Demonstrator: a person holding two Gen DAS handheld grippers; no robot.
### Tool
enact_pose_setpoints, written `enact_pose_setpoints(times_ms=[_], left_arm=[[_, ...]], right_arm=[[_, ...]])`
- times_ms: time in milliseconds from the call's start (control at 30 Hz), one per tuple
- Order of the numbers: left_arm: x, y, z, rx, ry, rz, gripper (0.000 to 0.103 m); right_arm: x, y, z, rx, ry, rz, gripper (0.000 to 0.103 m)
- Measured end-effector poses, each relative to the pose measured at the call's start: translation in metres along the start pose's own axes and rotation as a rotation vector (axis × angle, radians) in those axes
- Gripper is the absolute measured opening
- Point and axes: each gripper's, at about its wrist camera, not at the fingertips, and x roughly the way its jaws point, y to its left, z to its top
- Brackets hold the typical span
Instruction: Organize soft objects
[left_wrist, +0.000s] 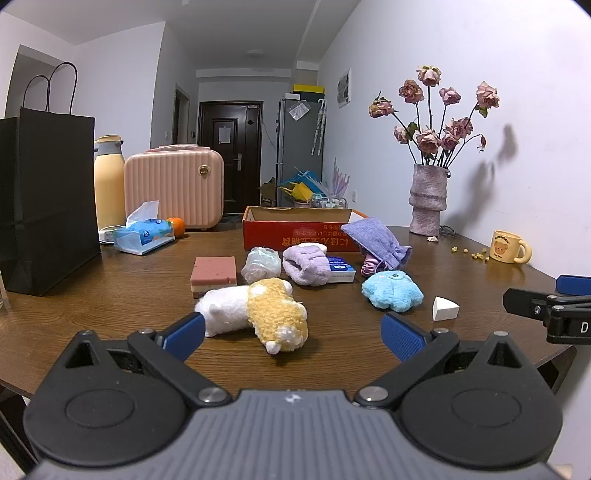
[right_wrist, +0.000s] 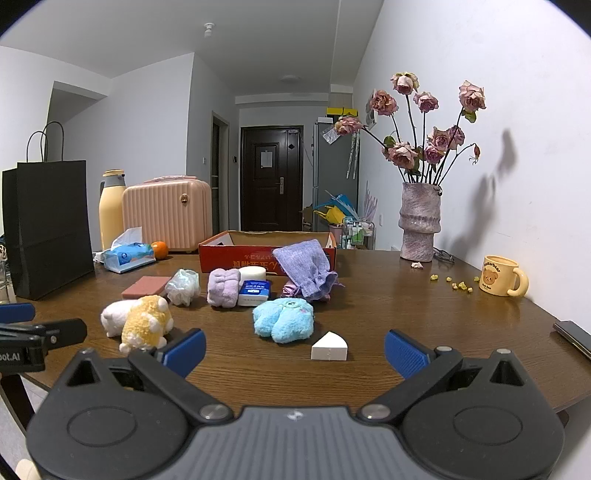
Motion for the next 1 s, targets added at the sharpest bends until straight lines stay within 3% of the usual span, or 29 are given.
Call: enact_pose_setpoints(times_ms=[1000], left_arm=[[0.0026, -0.0017, -0.0003, -0.001, 0.001, 0.002, 0.103]], right_arm=[[-0.0003, 0.0008, -0.001, -0.003, 0.001, 0.003, 0.103]])
